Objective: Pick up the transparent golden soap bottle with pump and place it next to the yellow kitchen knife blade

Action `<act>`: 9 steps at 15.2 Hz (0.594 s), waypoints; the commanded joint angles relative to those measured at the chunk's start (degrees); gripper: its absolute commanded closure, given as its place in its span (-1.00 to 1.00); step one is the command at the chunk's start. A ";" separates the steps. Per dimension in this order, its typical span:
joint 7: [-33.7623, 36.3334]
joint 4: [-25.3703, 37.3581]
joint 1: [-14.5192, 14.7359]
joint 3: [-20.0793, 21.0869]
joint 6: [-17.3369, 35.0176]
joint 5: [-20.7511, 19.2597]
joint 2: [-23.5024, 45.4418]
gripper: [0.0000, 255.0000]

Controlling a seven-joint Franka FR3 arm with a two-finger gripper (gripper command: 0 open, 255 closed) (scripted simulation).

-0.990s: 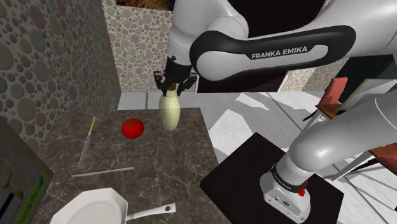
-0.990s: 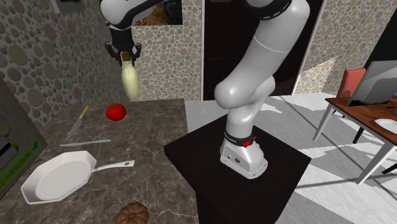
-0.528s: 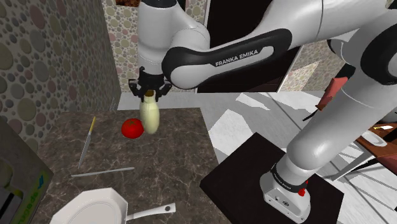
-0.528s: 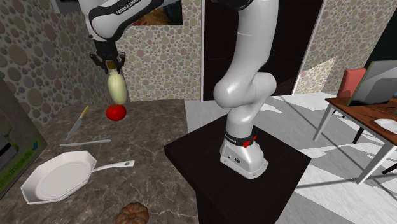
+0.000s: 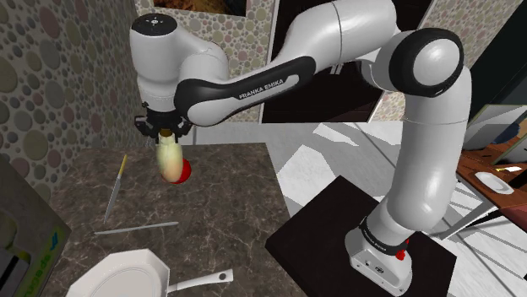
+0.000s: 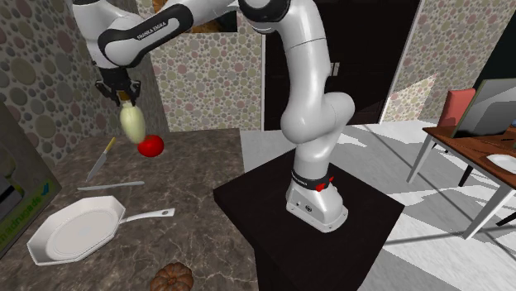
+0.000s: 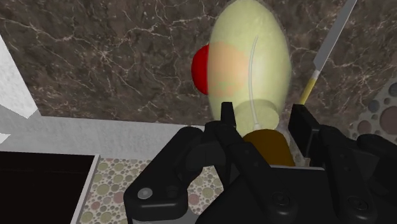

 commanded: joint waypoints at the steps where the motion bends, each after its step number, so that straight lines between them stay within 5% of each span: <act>1: 0.92 5.51 3.55 -1.76 -1.50 -3.02 5.16 1.00; 6: 0.18 22.87 13.00 -6.01 -6.02 -7.76 18.35 1.00; 9: 0.42 24.08 13.92 -6.73 -5.43 -8.44 20.13 1.00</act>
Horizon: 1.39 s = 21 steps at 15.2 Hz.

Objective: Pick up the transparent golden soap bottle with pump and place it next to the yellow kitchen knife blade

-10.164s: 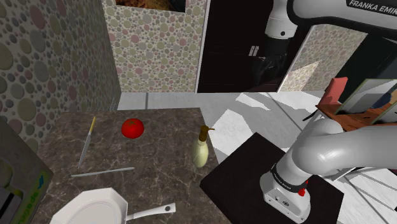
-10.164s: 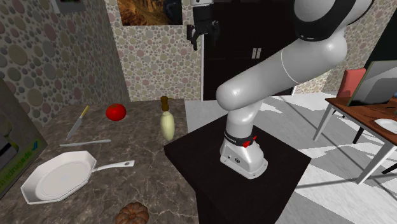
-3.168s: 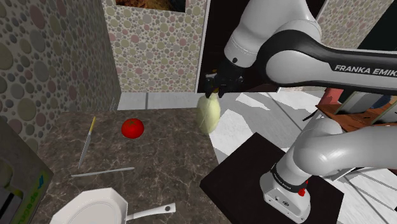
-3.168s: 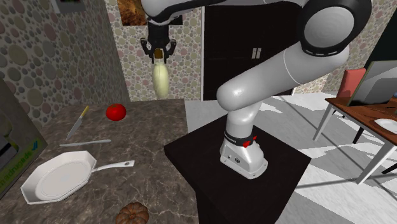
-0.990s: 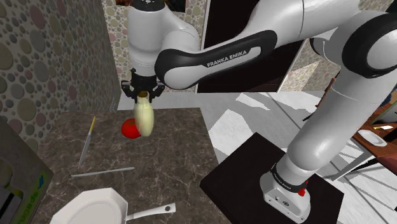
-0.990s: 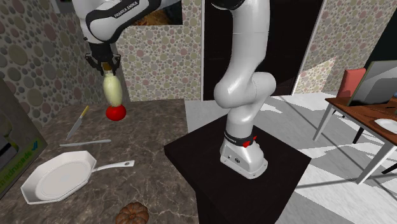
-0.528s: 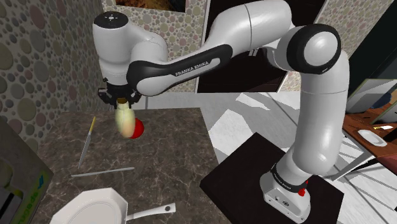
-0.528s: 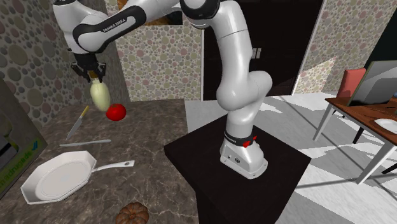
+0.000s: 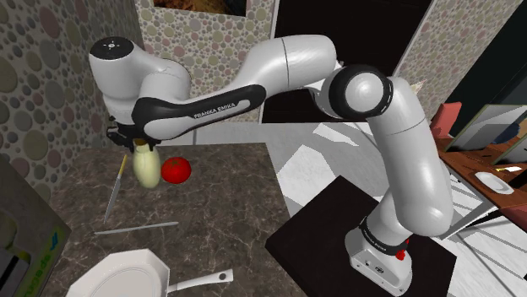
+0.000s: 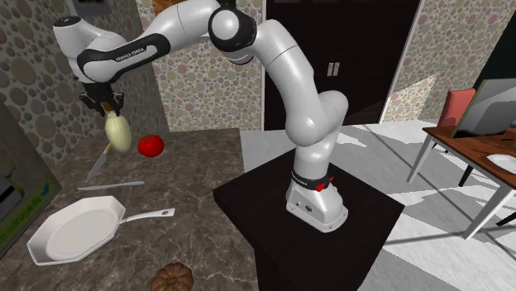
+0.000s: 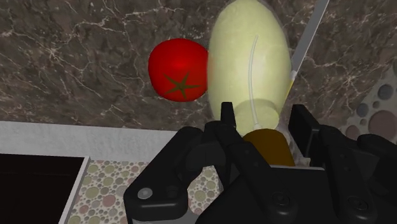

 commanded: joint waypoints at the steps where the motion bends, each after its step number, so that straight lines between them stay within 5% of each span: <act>1: 0.50 -0.07 0.30 -0.41 0.88 -0.55 0.85 1.00; 21: 5.22 -4.24 0.88 -3.70 9.53 -4.94 6.40 1.00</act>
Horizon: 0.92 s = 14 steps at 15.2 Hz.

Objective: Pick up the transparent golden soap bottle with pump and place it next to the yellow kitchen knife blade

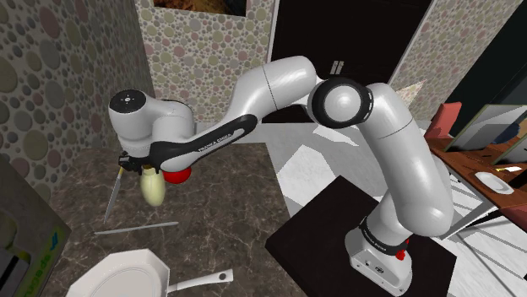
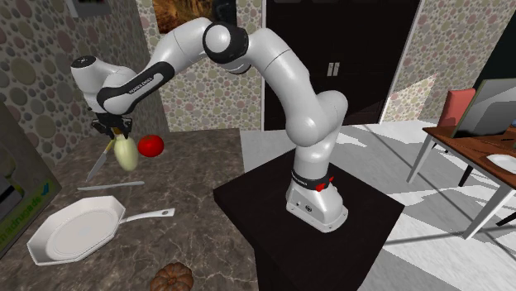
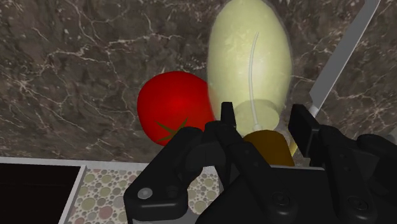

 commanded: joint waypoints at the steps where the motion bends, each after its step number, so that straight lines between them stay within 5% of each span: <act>1: 0.09 -0.02 0.03 -0.04 0.14 -0.08 0.05 1.00; 5: 0.09 -0.02 0.03 -0.04 0.14 -0.08 0.05 1.00; 6: 0.08 -0.03 0.02 -0.04 0.14 -0.07 0.04 -1.00; 14: -0.15 -2.21 -0.93 1.75 -2.14 1.65 -4.19 -1.00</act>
